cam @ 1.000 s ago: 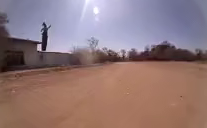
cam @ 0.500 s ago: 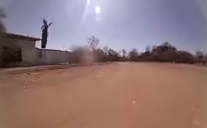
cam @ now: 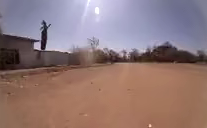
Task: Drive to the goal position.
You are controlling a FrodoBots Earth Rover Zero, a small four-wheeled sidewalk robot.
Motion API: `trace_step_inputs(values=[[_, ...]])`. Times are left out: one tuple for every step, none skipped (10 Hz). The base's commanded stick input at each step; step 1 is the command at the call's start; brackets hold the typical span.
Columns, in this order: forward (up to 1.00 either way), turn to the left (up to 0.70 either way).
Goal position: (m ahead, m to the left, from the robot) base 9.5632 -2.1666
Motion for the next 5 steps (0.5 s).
trace_step_inputs(values=[[1.0,0.0],[1.0,0.0],[1.0,0.0],[1.0,-0.02],[1.0,-0.12]])
